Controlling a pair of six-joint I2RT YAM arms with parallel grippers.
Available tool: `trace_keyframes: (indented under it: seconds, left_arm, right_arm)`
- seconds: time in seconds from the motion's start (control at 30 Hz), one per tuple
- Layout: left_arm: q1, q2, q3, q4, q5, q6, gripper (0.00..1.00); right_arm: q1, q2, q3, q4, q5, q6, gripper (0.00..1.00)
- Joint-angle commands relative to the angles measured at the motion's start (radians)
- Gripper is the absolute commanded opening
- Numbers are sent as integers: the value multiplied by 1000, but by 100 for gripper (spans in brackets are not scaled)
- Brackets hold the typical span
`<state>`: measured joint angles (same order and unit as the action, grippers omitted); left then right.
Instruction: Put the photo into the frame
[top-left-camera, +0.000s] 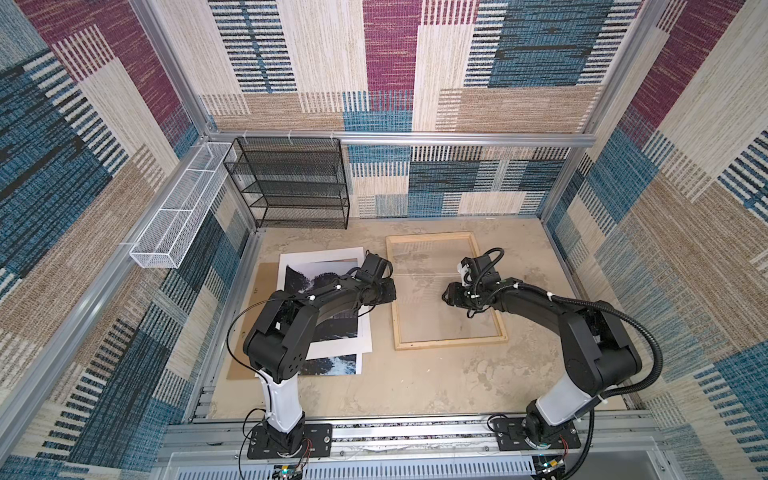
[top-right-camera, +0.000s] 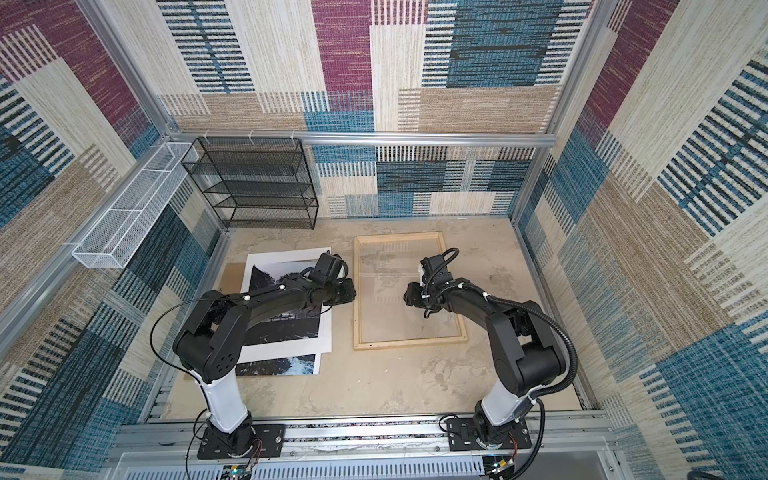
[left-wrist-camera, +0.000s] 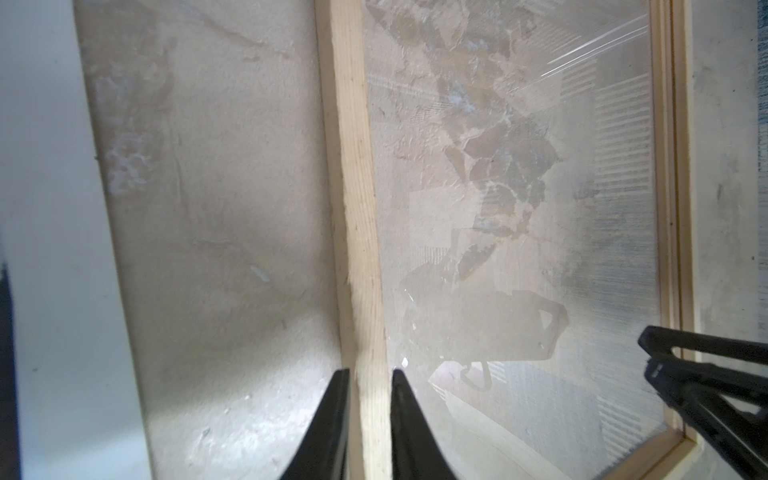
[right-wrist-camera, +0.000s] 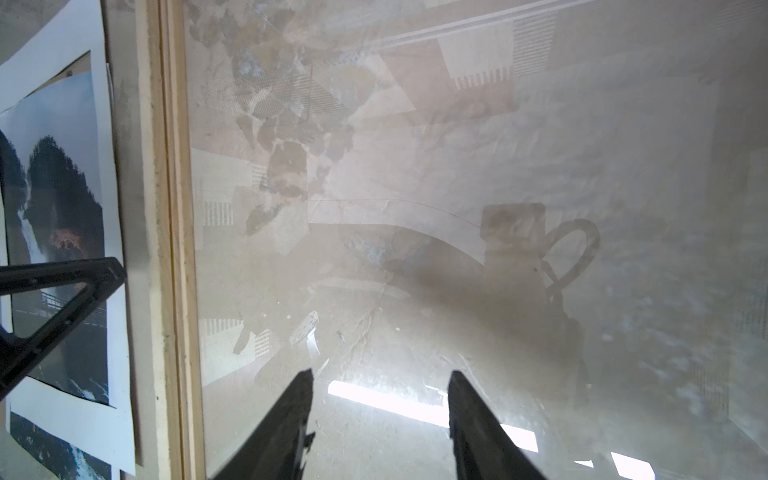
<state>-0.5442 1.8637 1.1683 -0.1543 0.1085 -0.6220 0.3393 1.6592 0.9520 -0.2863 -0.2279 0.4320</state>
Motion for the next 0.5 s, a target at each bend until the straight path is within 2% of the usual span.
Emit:
trace_keyframes:
  seconds: [0.0,0.17,0.47]
  left_arm:
    - [-1,-3,2,-20,2,14,23]
    - [-2,0,7,-21,0,20,23]
    - [-1,0,13,-21,1,24,23]
  right_arm:
    - [7,25,18,43,-32,-13,54]
    - [13,73,39,62,-56,-13,54]
    - [17,105,41,49,-27,-9,54]
